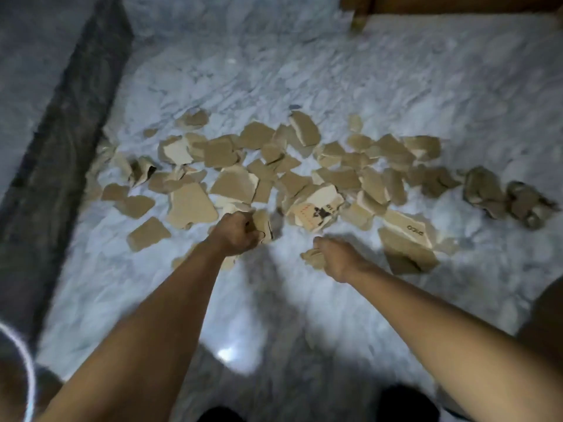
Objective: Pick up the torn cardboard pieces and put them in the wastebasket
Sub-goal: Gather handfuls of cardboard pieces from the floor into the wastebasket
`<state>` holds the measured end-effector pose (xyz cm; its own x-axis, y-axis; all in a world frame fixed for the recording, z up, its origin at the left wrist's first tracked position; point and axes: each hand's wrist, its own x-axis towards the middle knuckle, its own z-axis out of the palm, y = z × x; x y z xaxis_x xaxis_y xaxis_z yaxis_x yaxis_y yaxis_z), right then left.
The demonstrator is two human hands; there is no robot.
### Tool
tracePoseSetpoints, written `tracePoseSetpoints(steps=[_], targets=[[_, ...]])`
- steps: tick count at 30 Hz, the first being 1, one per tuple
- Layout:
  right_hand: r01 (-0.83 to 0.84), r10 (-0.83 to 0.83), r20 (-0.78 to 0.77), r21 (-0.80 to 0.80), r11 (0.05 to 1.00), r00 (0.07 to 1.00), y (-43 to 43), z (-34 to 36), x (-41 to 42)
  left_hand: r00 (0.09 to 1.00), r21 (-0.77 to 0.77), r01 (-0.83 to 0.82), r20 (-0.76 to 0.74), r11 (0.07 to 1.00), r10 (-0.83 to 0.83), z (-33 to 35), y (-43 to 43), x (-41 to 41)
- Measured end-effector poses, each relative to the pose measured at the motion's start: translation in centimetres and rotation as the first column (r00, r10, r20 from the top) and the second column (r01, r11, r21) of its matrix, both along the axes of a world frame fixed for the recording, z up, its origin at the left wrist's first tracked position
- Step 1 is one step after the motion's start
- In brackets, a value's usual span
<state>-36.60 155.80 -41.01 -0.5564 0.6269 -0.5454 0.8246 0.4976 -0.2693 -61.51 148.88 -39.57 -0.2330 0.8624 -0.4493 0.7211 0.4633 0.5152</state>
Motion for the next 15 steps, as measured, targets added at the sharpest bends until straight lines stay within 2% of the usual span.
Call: tracePoseSetpoints(steps=[3,6,8,11,15], targets=[[0.157,-0.163,0.062,0.086,0.984,0.985,4.5,2.0,7.8,0.98,0.051,0.184,0.073,0.982,-0.188,0.1,6.2,6.5],[0.312,-0.339,0.099,0.22,0.924,0.935,7.7,3.4,15.4,0.925,0.048,0.369,0.079,0.928,-0.372,0.7,11.1,13.5],[0.419,-0.461,0.103,0.279,0.864,0.882,8.9,3.0,20.0,0.888,0.051,0.456,0.036,0.888,-0.458,1.1,13.7,18.0],[0.56,-0.601,0.04,0.318,0.765,0.798,8.6,1.6,25.4,0.818,-0.057,0.562,-0.11,0.825,-0.564,1.4,16.6,24.1],[0.643,-0.664,0.011,0.235,0.729,0.748,5.3,-3.6,28.1,0.694,-0.15,0.661,-0.248,0.735,-0.676,-0.4,18.6,29.0]])
